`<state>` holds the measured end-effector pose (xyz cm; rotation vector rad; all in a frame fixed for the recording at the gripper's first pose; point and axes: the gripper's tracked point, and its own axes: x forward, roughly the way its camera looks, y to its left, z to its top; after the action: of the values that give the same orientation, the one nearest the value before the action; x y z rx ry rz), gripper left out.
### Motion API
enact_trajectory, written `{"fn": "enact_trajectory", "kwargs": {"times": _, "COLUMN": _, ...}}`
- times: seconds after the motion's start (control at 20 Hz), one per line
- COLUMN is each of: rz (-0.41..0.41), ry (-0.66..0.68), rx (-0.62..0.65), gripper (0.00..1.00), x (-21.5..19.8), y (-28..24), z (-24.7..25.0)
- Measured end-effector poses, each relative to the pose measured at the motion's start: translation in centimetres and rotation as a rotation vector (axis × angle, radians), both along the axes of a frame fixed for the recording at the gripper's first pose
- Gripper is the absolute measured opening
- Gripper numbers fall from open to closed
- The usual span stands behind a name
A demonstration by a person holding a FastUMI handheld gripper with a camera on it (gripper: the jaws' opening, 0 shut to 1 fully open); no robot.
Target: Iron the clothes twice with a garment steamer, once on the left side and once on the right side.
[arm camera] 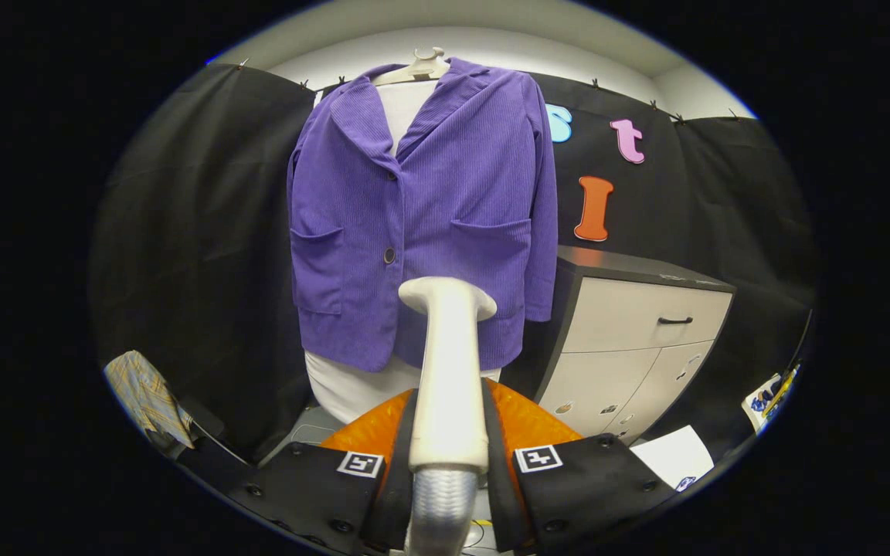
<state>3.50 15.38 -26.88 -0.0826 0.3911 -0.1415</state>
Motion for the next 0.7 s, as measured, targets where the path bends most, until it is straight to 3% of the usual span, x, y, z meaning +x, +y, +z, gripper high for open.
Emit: {"fn": "enact_trajectory", "kwargs": {"times": 0.7, "rz": 0.057, "ry": -0.316, "rx": -0.033, "gripper": 0.48, "x": -2.0, "y": 1.8, "z": 18.3}}
